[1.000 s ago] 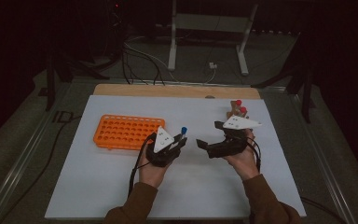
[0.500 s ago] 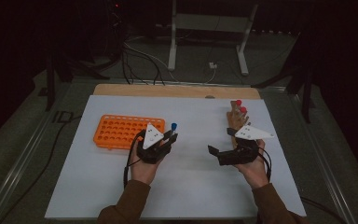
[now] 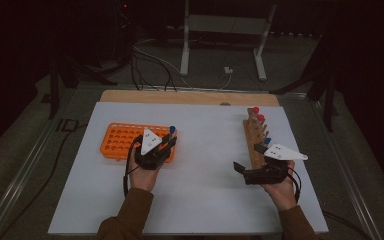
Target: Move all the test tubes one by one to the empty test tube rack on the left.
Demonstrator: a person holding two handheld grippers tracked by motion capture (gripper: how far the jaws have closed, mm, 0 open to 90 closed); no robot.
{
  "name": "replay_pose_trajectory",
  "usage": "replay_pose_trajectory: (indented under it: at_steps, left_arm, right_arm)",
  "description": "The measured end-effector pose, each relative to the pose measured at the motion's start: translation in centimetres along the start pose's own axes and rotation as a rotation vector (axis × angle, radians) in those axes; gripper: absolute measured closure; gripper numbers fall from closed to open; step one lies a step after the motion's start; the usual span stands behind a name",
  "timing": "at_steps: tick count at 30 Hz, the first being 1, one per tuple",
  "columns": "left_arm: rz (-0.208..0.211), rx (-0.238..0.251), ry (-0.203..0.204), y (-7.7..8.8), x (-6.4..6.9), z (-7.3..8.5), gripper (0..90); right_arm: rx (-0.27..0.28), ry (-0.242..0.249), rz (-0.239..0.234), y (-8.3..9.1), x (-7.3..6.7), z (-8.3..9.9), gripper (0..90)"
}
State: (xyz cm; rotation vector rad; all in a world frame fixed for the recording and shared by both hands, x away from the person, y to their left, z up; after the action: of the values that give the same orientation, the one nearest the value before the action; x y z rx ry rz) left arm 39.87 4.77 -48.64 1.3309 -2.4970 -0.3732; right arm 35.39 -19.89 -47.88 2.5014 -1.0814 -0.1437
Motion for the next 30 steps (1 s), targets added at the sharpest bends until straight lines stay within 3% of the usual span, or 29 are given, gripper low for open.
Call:
replay_pose_trajectory:
  at_steps: [10,21,30]
  left_arm:
    - [-0.044,-0.036,0.018,-1.0,-1.5,1.7,76.1]
    - [-0.057,-0.13,0.019,-1.5,-2.3,4.8,75.7]
    - [-0.059,-0.163,-0.002,-1.6,-2.2,5.4,75.9]
  right_arm:
    - [0.021,-0.027,0.013,0.7,0.6,0.3,0.0]
    - [0.018,-0.035,0.021,0.9,0.9,0.5,0.0]
    - [0.02,-0.039,0.026,1.1,1.1,0.5,0.0]
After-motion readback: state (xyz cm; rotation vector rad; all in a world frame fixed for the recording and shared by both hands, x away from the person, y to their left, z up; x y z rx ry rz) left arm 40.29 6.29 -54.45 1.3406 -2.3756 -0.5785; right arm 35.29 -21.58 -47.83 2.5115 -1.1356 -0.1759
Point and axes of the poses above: each handheld gripper's, and its own axes: y roughly backward along the jaws, z roughly out of its underside, x roughly to its right, the point moved 10 cm from there along -y, roughly forward along the jaws, and after that the axes turned 8 degrees about y, right-handed, at the moved point
